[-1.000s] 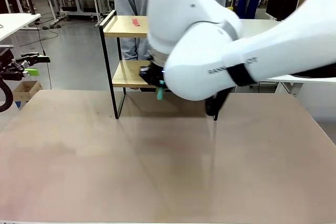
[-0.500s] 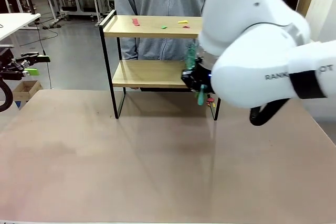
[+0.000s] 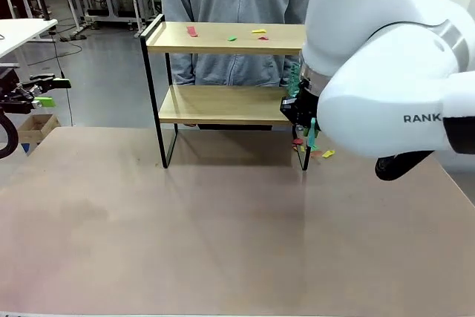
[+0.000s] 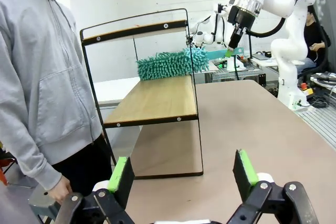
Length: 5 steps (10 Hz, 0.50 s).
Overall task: Clean the shelf.
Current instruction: Clean the specific section of the Shelf indicated by the human with the Duster.
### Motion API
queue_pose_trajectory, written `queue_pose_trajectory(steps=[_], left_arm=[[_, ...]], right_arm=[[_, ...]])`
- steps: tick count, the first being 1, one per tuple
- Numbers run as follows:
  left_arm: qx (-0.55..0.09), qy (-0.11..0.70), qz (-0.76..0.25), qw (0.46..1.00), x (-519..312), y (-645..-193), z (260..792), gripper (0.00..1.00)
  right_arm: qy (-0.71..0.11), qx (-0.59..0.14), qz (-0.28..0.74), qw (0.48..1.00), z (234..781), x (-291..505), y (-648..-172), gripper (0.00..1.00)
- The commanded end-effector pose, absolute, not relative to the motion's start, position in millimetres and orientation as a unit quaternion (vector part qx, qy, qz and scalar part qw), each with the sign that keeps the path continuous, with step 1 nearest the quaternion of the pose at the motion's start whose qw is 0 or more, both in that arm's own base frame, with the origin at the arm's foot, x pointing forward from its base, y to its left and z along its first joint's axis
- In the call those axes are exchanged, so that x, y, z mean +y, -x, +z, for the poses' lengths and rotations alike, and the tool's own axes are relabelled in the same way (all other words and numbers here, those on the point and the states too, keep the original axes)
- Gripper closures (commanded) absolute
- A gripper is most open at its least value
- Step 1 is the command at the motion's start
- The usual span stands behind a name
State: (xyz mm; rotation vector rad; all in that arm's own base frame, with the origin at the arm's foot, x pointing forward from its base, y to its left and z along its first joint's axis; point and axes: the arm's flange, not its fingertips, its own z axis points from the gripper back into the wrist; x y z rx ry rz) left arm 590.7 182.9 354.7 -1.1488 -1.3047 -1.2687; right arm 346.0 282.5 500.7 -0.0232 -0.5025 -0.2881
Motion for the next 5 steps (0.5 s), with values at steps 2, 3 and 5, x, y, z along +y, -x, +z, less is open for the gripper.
queue_pose_trajectory(steps=[2,3,5], left_arm=[[-0.534,0.466,-0.524,0.473,182,-588,356,0.0],[-0.534,0.466,-0.524,0.473,182,-588,356,0.0],[-0.534,0.466,-0.524,0.473,182,-588,356,0.0]], right_arm=[[0.008,-0.233,-0.151,0.961,496,273,-355,0.87],[0.012,-0.244,-0.145,0.959,498,281,-348,0.87],[-0.061,-0.274,-0.078,0.957,514,266,-334,0.87]])
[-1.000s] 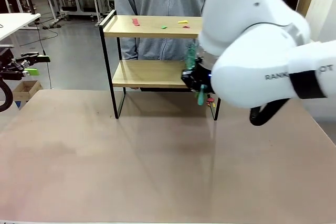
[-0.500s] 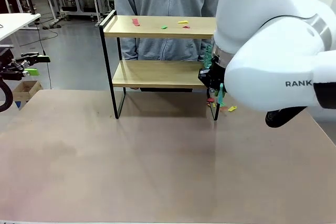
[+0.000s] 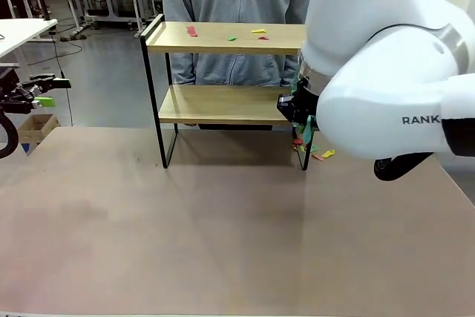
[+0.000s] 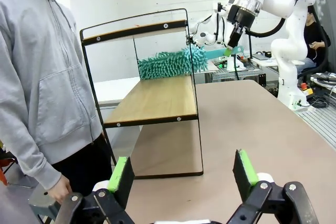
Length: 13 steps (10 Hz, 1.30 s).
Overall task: Clean the shelf.
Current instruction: Clean the specific section of the Shelf indicated by the human with the Duster.
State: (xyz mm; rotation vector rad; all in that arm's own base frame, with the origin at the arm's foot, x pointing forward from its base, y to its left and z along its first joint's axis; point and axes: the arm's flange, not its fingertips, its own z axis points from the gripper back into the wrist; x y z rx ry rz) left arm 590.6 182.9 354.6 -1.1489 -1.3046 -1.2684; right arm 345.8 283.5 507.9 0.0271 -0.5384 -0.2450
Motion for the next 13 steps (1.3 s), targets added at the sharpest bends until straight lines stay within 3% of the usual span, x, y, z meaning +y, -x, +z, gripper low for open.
queue_pose_trajectory(steps=[1,8,13], left_arm=[[-0.534,0.466,-0.524,0.473,182,-588,356,0.0],[-0.534,0.466,-0.524,0.473,182,-588,356,0.0],[-0.534,0.466,-0.524,0.473,182,-588,356,0.0]], right_arm=[[-0.09,-0.277,-0.052,0.955,520,255,-328,0.87],[-0.272,-0.181,0.243,0.913,540,204,-296,0.87],[-0.218,-0.073,0.378,0.897,535,158,-255,0.87]])
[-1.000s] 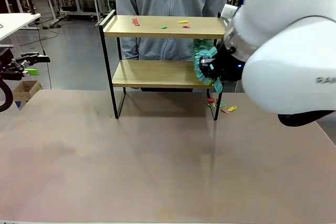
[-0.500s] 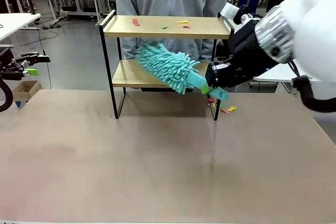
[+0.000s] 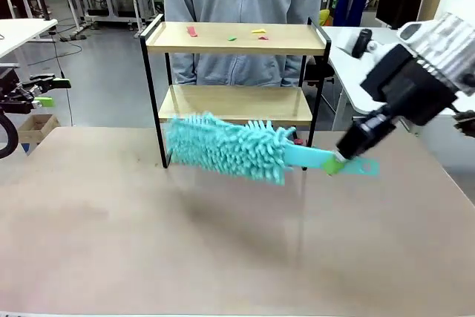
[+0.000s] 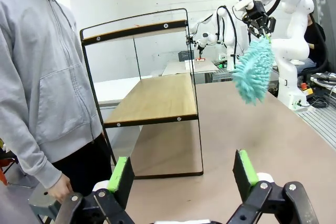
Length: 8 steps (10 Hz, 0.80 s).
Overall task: Clean the shelf.
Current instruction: Clean the specific section of the Shelf indicated by the human with the Duster.
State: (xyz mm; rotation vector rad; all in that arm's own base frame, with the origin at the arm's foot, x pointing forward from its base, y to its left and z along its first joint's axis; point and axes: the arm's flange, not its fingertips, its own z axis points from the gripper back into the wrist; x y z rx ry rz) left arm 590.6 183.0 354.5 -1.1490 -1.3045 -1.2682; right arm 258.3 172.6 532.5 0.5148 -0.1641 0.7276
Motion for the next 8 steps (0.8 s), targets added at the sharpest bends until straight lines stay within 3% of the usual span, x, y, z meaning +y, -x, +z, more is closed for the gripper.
queue_pose_trajectory(steps=[1,5,8], left_arm=[[-0.534,0.466,-0.524,0.473,182,-588,356,0.0],[-0.534,0.466,-0.524,0.473,182,-588,356,0.0],[-0.534,0.466,-0.524,0.473,182,-588,356,0.0]], right_arm=[[-0.174,-0.032,0.378,0.909,528,144,-243,0.87],[-0.157,-0.006,0.393,0.906,508,69,-203,0.87],[-0.155,-0.011,0.375,0.914,499,27,-204,0.87]])
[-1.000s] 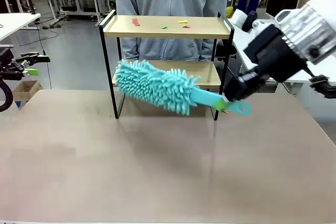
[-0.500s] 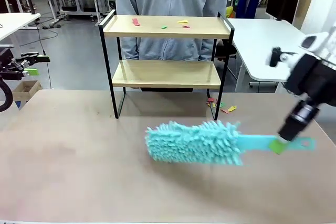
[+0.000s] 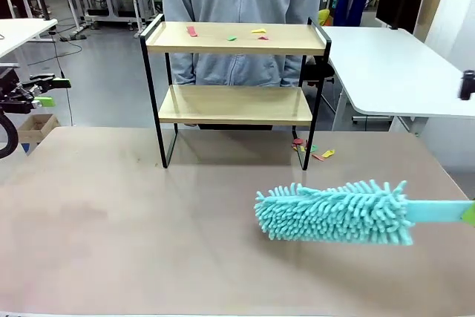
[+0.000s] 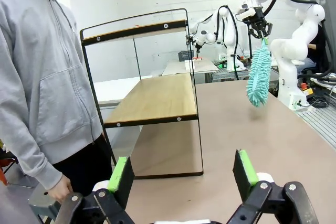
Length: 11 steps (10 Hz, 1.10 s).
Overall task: Clean the shelf.
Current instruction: Clean the specific section of the Shelf indicated by the human with the Duster.
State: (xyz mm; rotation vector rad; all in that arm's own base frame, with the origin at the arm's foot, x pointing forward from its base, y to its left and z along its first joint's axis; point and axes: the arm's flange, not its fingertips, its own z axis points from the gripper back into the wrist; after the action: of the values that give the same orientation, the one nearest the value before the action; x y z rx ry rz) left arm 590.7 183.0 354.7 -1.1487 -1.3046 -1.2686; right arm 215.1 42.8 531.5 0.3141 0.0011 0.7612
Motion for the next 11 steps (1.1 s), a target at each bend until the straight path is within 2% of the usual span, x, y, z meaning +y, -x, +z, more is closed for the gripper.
queue_pose_trajectory(steps=[1,2,11], left_arm=[[-0.534,0.466,-0.524,0.473,182,-588,356,0.0],[-0.534,0.466,-0.524,0.473,182,-588,356,0.0],[-0.534,0.466,-0.524,0.473,182,-588,356,0.0]], right_arm=[[-0.159,-0.023,0.381,0.91,499,22,-206,0.87],[-0.153,0.001,0.37,0.916,531,43,-215,0.87],[-0.153,0.001,0.37,0.916,531,43,-215,0.87]])
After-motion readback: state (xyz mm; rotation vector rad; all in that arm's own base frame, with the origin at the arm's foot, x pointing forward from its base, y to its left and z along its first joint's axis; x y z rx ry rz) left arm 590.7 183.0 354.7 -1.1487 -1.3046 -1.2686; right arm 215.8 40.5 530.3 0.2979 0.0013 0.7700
